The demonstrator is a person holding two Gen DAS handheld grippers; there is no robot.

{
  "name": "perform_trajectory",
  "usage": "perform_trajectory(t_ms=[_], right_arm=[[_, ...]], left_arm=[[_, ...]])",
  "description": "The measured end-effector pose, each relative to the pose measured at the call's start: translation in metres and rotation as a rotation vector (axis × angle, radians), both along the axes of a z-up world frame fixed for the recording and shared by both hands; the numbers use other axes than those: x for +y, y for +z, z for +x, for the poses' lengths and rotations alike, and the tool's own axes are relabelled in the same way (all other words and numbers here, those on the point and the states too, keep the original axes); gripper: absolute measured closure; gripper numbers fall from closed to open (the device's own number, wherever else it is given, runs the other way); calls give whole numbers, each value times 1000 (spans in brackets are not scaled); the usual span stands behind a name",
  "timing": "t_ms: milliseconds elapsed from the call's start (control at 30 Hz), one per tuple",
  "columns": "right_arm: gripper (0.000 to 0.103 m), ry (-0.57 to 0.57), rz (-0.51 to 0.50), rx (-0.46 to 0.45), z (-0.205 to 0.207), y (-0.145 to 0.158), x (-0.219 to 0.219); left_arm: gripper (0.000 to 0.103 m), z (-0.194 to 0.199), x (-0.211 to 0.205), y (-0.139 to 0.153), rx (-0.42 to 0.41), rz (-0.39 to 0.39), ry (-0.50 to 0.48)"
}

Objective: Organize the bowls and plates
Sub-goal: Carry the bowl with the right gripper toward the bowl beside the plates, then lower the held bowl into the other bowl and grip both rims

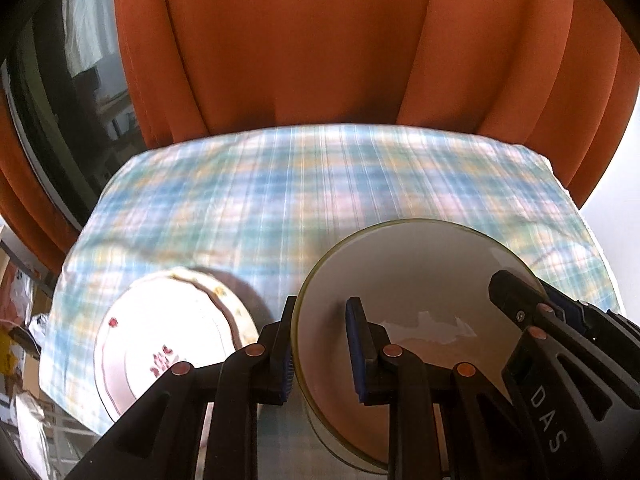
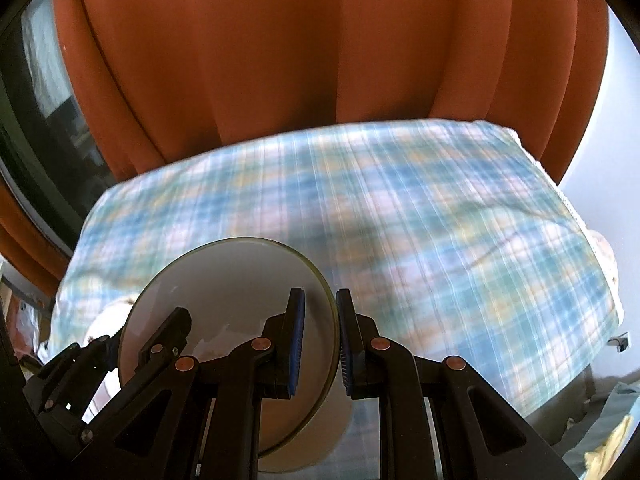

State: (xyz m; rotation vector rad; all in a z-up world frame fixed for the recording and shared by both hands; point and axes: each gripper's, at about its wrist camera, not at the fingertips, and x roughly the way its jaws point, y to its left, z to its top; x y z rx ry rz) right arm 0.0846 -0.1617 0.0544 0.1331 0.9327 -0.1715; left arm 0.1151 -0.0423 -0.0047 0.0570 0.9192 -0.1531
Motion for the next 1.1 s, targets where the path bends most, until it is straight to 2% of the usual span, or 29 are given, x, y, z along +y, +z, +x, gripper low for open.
perform_trajectory(t_ms=[433, 733, 900, 1100], right_arm=[[84, 81, -1, 88, -10, -35, -15], [84, 143, 11, 102, 0, -42, -10], [84, 185, -4, 124, 4, -48, -2], [84, 205, -30, 130, 7, -53, 0]], left_arm=[[84, -14, -13, -33, 79, 47, 46], [84, -13, -8, -35, 79, 70, 95], [84, -10, -1, -48, 144, 56, 122], [84, -10, -1, -55, 176, 39, 121]])
